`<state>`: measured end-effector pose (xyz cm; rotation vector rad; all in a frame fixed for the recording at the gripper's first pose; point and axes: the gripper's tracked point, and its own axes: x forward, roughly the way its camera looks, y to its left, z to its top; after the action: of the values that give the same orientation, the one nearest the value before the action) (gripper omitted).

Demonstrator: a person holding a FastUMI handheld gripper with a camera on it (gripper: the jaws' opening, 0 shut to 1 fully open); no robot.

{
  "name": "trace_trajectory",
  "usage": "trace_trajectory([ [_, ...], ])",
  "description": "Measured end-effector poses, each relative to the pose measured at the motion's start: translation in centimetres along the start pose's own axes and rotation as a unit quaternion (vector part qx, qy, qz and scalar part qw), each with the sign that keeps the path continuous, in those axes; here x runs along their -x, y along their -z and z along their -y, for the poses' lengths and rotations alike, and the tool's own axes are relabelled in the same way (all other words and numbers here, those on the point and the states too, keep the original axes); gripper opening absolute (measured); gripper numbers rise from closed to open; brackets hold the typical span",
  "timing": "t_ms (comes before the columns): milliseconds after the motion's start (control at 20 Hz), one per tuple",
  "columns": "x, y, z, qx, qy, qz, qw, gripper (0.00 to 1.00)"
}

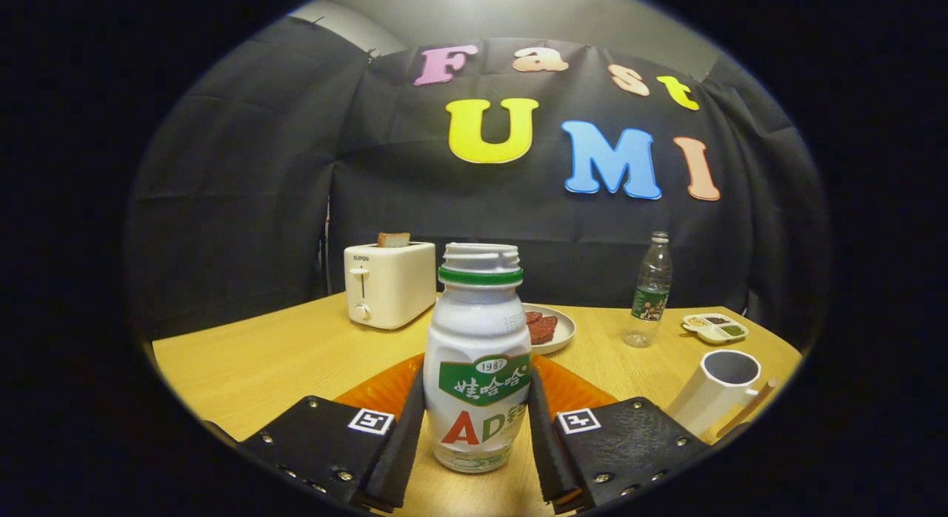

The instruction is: Take the bottle from table, then pour the juice into the cup, finally place the bottle on the coaster

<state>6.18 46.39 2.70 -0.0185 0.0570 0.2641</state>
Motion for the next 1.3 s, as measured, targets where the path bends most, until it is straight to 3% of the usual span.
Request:
trace_trajectory([
  [250, 1.8, -2.4, 2.7, -0.101, 0.038, 0.002, 0.994, 0.66],
  [350, 2.0, -2.8, 3.4, -0.160, 0.036, 0.003, 0.986, 0.65],
  [600, 2.0, -3.1, 6.1, -0.323, 0.029, 0.025, 0.946, 0.65],
  [950, 1.0, -3.6, 7.6, -0.401, 0.030, 0.034, 0.915, 0.65],
  [1300, 0.1, -3.3, 7.6, -0.516, 0.024, 0.038, 0.856, 0.65],
])
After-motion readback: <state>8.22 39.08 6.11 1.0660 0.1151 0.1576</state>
